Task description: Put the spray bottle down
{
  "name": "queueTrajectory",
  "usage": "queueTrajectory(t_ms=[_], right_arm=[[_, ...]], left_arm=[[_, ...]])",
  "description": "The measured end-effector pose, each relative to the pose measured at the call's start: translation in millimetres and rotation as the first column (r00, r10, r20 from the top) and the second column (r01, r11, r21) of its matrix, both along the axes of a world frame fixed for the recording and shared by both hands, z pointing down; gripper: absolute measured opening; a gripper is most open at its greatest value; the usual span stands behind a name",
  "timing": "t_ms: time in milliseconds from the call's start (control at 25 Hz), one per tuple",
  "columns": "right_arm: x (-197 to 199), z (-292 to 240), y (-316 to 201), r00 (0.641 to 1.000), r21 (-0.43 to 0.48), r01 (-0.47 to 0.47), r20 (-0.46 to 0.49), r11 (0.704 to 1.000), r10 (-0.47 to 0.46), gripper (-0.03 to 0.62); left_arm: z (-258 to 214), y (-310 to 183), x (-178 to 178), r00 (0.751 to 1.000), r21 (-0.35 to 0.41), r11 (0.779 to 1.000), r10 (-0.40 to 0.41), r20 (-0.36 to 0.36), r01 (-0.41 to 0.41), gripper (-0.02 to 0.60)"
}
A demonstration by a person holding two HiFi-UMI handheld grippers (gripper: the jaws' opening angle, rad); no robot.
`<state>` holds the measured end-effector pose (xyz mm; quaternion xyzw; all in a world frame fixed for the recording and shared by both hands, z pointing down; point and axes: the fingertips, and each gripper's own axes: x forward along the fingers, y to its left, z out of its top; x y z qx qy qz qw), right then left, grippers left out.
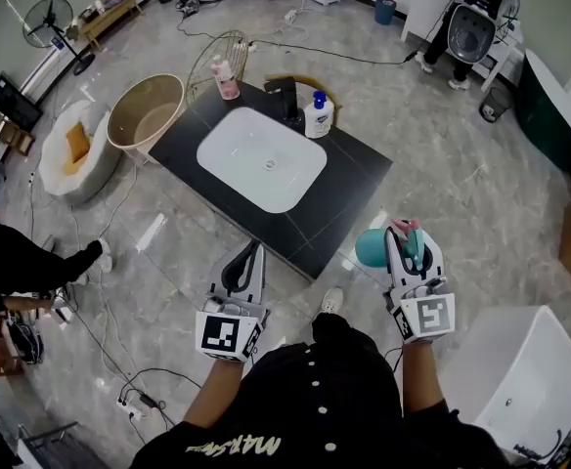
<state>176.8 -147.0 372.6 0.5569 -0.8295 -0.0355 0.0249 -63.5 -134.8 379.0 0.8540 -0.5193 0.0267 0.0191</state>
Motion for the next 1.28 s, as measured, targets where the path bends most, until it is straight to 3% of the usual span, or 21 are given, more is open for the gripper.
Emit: queueTrajectory(t_ms=[200, 440, 1080, 1280], right_arm=[[24, -6, -59, 0.999, 0.008, 0.036, -0.015, 0.999, -0.036, 0.099], [30, -1, -102, 0.996, -0.005, 0.087, -0.035, 0.996, -0.087, 0.098], [-15, 64, -183, 0.984, -0.078, 0.143, -0.099, 0.987, -0.151, 0.098], [-33, 110, -217, 0.978, -0.118, 0.156, -0.122, 0.981, -0.171, 0.099]], left_arm=[[-4, -51, 23, 0.999, 0.002, 0.999, -0.043, -0.004, 0.043, 0.023], [-5, -78, 42, 0.998, -0.003, 0.998, -0.061, 0.003, 0.061, 0.023], [24, -118, 32, 1.000, -0.060, 0.998, 0.004, 0.006, -0.003, 0.023], [58, -112, 34, 0.999, -0.161, 0.986, 0.043, -0.025, -0.046, 0.023]])
